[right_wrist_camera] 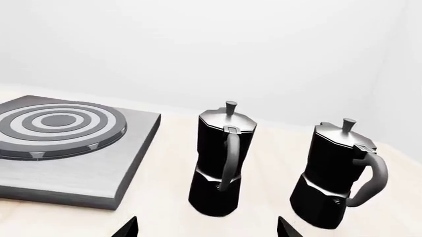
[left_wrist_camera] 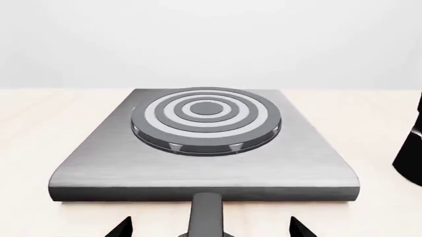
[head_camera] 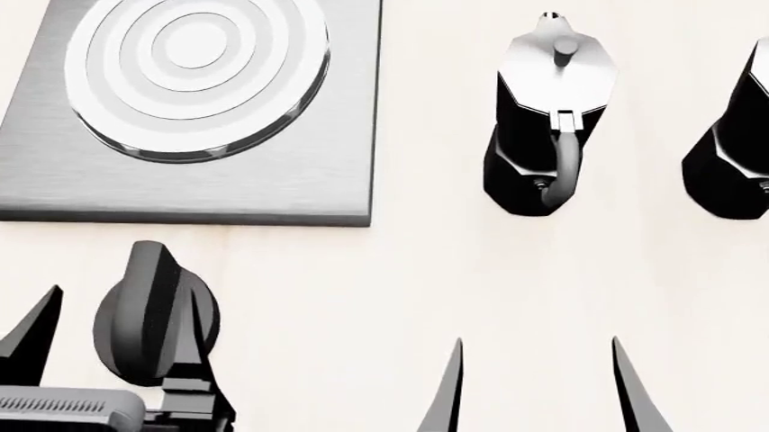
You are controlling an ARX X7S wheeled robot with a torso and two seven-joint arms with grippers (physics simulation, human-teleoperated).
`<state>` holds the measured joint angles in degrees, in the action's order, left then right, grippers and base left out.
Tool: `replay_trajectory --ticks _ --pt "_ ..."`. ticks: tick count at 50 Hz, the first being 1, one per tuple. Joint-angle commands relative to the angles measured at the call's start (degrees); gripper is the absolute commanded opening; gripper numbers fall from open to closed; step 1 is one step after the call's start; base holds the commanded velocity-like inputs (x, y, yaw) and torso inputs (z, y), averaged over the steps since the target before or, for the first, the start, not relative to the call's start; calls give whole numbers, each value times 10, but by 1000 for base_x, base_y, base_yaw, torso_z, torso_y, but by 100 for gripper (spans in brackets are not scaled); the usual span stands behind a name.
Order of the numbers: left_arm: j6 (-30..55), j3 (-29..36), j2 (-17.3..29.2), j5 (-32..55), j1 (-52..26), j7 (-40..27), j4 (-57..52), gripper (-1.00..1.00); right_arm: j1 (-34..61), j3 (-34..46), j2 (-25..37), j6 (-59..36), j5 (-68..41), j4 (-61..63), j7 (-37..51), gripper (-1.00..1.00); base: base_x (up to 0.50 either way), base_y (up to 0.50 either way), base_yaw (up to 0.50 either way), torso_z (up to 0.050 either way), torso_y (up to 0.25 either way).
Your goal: Turn off the stove.
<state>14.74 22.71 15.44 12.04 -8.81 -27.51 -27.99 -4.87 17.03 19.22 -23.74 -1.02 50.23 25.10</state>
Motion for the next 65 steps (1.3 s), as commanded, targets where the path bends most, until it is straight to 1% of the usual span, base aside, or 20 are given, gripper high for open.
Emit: replay_trajectory --ticks 1,12,25,65 --pt "-4 -3 0 2 -4 -4 13 100 2 4 1 3 -1 -7 2 100 0 0 0 0 0" --pt "-26 0 -3 0 -11 1 59 100 3 5 3 2 -4 -6 3 100 0 0 0 0 0" --pt "-33 1 -6 0 -20 -2 86 100 5 7 5 3 -7 -7 4 100 0 0 0 0 0" --pt "-48 -8 -4 4 -29 -17 127 100 8 12 12 2 -14 -8 11 100 0 0 0 0 0"
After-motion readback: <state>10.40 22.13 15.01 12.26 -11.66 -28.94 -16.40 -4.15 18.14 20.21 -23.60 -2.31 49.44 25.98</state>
